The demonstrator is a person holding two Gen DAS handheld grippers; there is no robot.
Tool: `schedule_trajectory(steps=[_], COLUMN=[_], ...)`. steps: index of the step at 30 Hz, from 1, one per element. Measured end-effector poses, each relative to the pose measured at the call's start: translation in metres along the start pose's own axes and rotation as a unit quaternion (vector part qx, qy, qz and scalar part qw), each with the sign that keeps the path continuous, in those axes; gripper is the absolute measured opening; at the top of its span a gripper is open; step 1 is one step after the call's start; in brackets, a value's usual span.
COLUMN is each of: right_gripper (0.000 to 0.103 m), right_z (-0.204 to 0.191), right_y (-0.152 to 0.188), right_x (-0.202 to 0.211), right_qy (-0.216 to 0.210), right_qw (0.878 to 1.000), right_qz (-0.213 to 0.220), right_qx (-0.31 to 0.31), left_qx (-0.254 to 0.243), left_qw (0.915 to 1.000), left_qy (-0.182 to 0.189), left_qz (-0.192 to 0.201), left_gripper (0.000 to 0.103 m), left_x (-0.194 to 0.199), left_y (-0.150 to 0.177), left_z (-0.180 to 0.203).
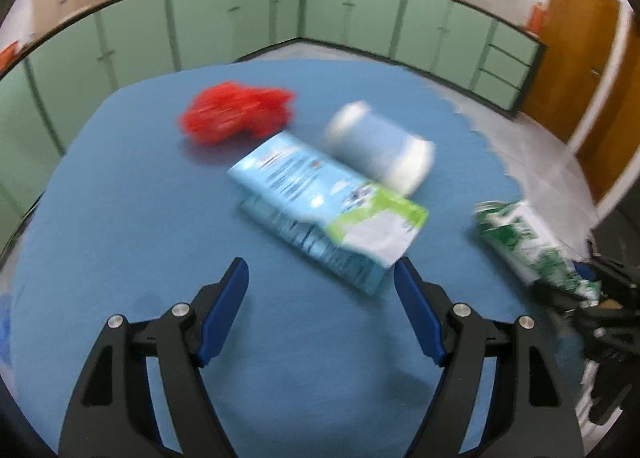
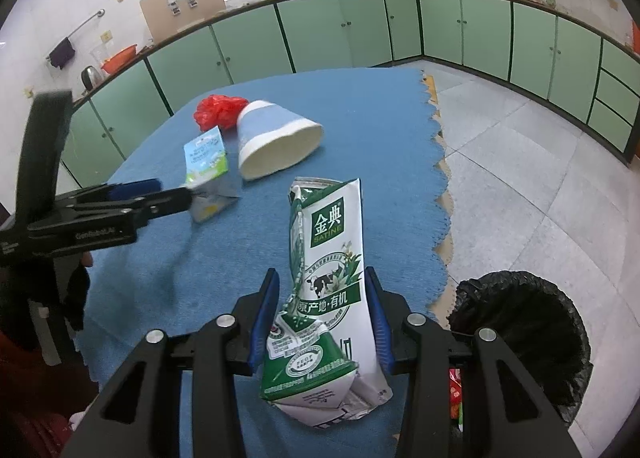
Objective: Collect trash
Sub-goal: 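Lift the green milk carton toward the black bin with the right tool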
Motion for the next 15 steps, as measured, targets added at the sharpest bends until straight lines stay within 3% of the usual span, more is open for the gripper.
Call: schedule_trajectory(steps=[5, 10, 15], right_gripper=[0.042, 0.042, 0.042], right_z=[-0.007, -0.007, -0.006], right_y=[-0.002, -0.007, -0.011], right_x=[0.000, -0.008, -0.014], right_qy=[-0.001, 0.005, 0.011], right_qw=[1.000, 1.000, 1.000], right_qz=[0.003, 0.001, 0.002], right_qx=[0.004, 0.002, 0.002], left_qx=[0.037, 0.027, 0.018], left_qw=[0.9992, 0.9993, 0.9998], left_qy=[-0.011, 0.022, 0.005], left_qz=[-0.004, 0.013, 0.002], left_gripper=[0.073, 0.077, 0.077], left_x=[0.013, 0.016, -0.013], left_y=[0.003, -0.012, -0.015], left_z=[-0.026, 0.001, 0.012])
Point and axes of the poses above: each gripper's, at about its wrist camera, not at the fingertips, and x roughly against the way its jaws point, z to its right, y to its underside, the point moved 9 cm from there along -x, roughly the way its jaws point, and after that the axes turned 11 degrees about z, right-handed, at the moved point
